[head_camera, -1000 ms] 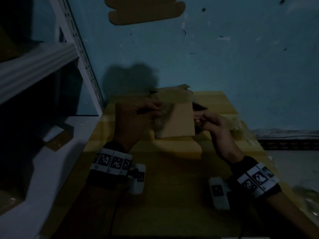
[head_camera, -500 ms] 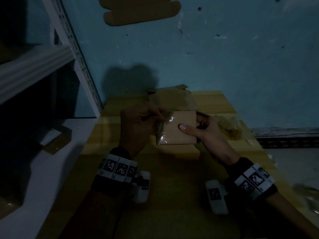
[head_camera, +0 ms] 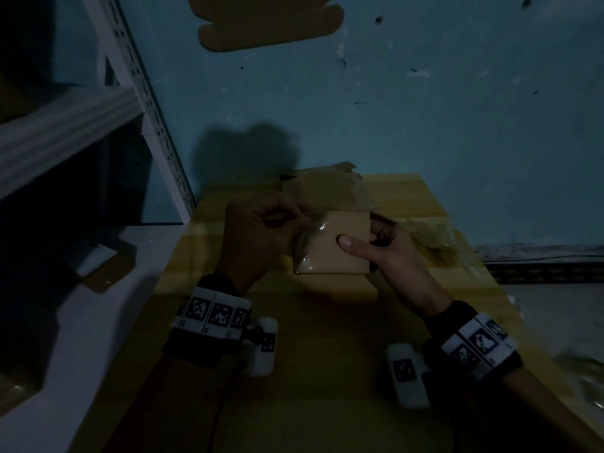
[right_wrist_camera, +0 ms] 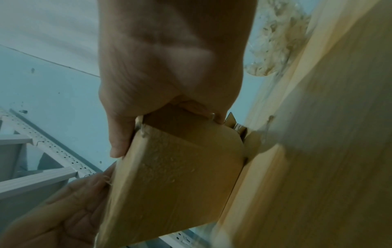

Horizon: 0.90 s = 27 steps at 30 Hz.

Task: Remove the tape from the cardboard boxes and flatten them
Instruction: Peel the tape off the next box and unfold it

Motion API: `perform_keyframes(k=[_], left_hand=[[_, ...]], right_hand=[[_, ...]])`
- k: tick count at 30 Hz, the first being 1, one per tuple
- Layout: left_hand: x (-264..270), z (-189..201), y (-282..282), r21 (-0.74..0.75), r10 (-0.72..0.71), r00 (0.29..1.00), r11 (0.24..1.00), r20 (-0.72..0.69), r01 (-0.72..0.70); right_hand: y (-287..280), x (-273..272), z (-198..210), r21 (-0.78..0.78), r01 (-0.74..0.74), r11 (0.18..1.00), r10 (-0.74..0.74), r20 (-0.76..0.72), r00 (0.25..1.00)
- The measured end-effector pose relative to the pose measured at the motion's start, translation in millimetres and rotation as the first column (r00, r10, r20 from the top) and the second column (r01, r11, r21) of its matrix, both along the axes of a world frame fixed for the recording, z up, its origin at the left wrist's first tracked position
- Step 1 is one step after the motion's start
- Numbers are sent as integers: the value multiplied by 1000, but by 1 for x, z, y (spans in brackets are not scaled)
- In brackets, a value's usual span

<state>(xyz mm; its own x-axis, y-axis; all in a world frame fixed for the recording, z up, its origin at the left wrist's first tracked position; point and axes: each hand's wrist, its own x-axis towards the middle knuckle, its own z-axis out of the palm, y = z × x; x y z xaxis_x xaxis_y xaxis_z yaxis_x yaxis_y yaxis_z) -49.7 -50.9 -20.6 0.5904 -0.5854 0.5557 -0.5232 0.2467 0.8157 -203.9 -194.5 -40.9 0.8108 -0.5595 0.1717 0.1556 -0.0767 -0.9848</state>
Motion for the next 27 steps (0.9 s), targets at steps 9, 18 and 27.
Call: perform_keyframes(k=[9, 18, 27], left_hand=[[6, 16, 5, 123, 33, 951, 990, 308, -74], [6, 15, 4, 129, 66, 942, 985, 330, -114], [10, 13, 4, 82, 21, 897, 995, 441, -63]], right_hand=[[3, -1, 4, -45, -1, 999, -1, -40, 999], [0, 0, 3, -47, 9, 999, -11, -44, 999], [0, 0, 1, -68, 4, 998, -8, -50, 999]])
